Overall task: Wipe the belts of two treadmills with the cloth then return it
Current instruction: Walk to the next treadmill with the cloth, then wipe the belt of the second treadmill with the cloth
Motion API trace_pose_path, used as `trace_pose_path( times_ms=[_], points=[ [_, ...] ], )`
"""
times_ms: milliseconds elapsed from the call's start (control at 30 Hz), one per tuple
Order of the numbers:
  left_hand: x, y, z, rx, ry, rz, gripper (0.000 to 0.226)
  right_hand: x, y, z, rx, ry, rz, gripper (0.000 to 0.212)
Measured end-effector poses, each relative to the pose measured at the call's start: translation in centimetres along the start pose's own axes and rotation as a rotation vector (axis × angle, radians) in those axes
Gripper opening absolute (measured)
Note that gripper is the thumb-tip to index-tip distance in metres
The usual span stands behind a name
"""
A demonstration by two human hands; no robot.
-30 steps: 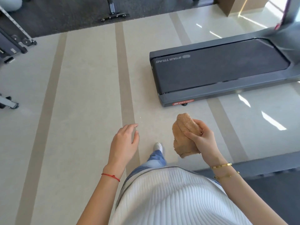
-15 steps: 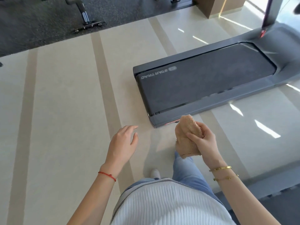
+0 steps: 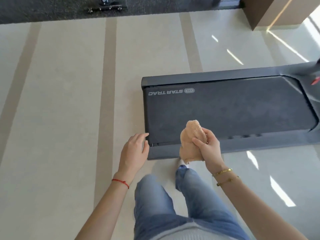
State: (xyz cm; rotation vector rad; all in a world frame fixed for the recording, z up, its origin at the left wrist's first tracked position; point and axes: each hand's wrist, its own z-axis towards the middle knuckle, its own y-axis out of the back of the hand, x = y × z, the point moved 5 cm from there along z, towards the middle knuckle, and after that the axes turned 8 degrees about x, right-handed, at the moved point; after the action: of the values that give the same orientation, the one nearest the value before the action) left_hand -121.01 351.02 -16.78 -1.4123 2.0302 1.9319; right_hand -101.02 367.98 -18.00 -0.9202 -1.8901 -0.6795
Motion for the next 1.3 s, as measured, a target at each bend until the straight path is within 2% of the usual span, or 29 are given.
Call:
trace_pose_path(
  times_ms=[167, 333, 467, 767, 900, 1033, 1133, 1200, 1300],
  points=[
    [-0.5, -3.8, 9.8, -0.026, 0.042, 0.004, 0.031, 0.1, 1.2, 11.5, 0.028, -0.041, -0.001, 0.035],
    [3.1, -10.2, 19.7, -0.051, 0.045, 0.027, 0.032, -4.3, -0.8, 23.6, 0.069, -0.032, 0.0, 0.035],
    [8.0, -17.1, 27.1, -0.054, 0.024, 0.078, 0.034, -10.2, -3.3, 33.5, 0.129, -0.007, -0.002, 0.036],
    [22.0, -36.3, 40.5, -0.087, -0.062, 0.18, 0.035, -28.7, -7.5, 52.9, 0.209, 0.155, -0.031, 0.042],
    [26.7, -42.7, 43.0, -0.096, -0.102, 0.245, 0.037, -35.9, -6.7, 57.1, 0.197, 0.239, -0.065, 0.045],
    [29.9, -46.4, 43.6, -0.124, -0.125, 0.302, 0.039, -40.8, -3.3, 58.4, 0.055, 0.345, -0.191, 0.051],
    [31.0, -47.5, 43.7, -0.151, -0.15, 0.333, 0.04, -42.5, -0.4, 58.6, -0.074, 0.38, -0.357, 0.056],
    [31.3, -47.9, 43.7, -0.171, -0.16, 0.353, 0.041, -42.7, 0.4, 58.2, -0.099, 0.429, -0.464, 0.059],
    [31.5, -48.2, 43.7, -0.194, -0.151, 0.371, 0.042, -42.3, 0.3, 57.0, -0.216, 0.554, -0.83, 0.062]
  ],
)
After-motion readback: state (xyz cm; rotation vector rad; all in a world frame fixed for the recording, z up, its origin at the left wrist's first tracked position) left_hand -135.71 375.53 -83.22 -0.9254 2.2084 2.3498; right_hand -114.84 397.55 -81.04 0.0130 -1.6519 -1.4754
